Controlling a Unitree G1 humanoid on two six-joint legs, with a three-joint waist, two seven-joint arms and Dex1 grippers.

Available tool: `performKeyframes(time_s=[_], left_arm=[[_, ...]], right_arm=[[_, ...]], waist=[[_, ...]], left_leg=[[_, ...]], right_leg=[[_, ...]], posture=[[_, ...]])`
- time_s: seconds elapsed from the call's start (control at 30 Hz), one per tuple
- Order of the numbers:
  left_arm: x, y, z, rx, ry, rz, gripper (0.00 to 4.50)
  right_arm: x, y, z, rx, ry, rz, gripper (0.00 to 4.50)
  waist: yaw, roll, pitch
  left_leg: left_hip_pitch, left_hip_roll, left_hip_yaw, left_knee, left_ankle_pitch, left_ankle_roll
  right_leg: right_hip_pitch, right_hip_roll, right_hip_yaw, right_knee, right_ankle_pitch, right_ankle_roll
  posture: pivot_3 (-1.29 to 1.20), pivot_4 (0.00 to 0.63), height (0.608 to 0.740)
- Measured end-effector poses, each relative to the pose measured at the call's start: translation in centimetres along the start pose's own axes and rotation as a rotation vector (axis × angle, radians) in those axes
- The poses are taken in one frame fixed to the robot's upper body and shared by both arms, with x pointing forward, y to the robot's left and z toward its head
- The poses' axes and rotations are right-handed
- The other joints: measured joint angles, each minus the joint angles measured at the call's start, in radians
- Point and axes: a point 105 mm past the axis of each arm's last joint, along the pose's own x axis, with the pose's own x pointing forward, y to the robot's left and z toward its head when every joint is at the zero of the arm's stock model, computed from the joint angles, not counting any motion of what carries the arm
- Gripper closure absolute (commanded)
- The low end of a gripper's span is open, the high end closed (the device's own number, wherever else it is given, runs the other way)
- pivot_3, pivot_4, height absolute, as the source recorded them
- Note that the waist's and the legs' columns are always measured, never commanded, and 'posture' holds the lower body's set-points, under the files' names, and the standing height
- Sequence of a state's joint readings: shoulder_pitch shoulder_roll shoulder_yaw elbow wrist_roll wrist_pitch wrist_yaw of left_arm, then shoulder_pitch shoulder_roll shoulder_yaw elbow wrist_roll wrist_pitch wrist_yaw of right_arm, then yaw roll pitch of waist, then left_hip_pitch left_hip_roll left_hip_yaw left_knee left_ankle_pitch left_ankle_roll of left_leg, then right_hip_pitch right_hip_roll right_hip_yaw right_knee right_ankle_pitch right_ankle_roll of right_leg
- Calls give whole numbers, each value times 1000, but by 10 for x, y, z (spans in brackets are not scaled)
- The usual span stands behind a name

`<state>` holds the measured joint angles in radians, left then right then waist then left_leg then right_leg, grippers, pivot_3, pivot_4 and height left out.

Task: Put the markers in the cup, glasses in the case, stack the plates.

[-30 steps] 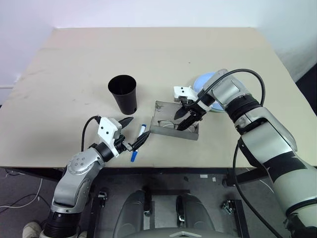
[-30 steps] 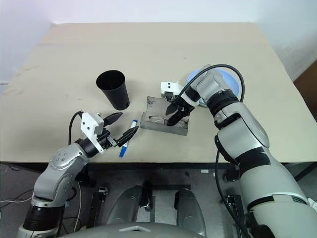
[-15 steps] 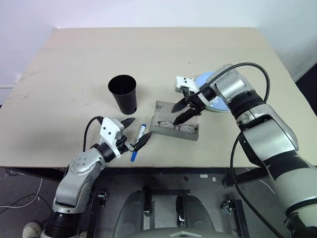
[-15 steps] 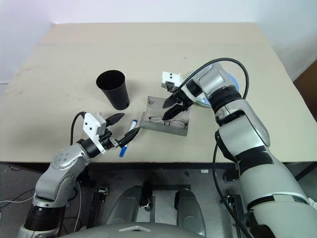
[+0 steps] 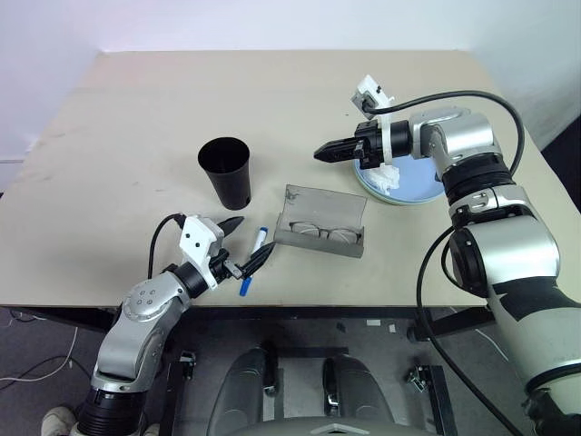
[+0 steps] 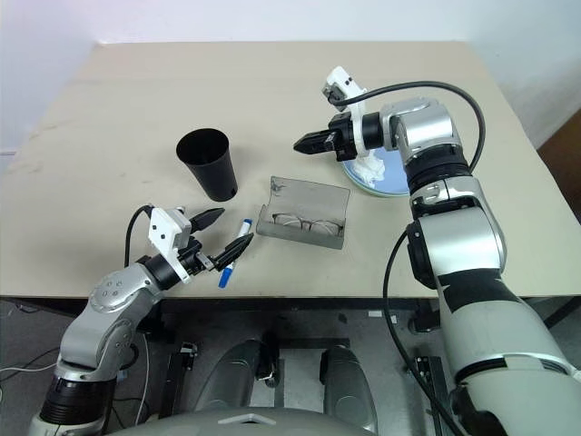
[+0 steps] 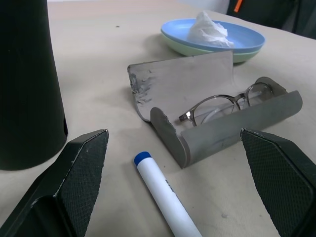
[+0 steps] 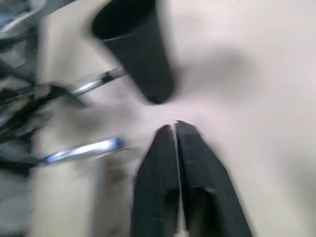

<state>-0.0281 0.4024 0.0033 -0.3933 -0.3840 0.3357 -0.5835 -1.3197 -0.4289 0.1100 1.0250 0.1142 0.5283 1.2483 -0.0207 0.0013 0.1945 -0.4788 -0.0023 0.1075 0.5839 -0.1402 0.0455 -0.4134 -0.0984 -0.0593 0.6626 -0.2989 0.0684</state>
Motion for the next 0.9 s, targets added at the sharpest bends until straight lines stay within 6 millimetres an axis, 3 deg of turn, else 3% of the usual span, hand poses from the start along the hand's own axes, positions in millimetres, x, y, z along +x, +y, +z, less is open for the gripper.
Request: performKeyframes(time_s=[0.3, 0.67, 0.9], left_arm=[[-4, 3, 6, -8, 8, 1, 0], [-35, 12, -5, -14, 99, 73, 0], [-40, 18, -3, -5, 104, 93, 0]], right_arm=[[9, -17, -27, -29, 59, -112, 4475], [21, -5, -56, -53, 190, -14, 4475], [18, 10, -56, -81, 227, 95, 4475]], waist=[[-3, 0, 0], [-23, 0, 0], [-22, 0, 0]], left_leg=[[0, 0, 0, 2, 0, 0], [0, 0, 0, 3, 0, 0], [1, 0, 0, 1, 0, 0]], right_leg=[[4, 1, 0, 0, 0, 0], [4, 1, 0, 1, 1, 2], [1, 1, 0, 1, 2, 2]], posture=[[0, 150, 727], [0, 150, 727], [0, 150, 727]])
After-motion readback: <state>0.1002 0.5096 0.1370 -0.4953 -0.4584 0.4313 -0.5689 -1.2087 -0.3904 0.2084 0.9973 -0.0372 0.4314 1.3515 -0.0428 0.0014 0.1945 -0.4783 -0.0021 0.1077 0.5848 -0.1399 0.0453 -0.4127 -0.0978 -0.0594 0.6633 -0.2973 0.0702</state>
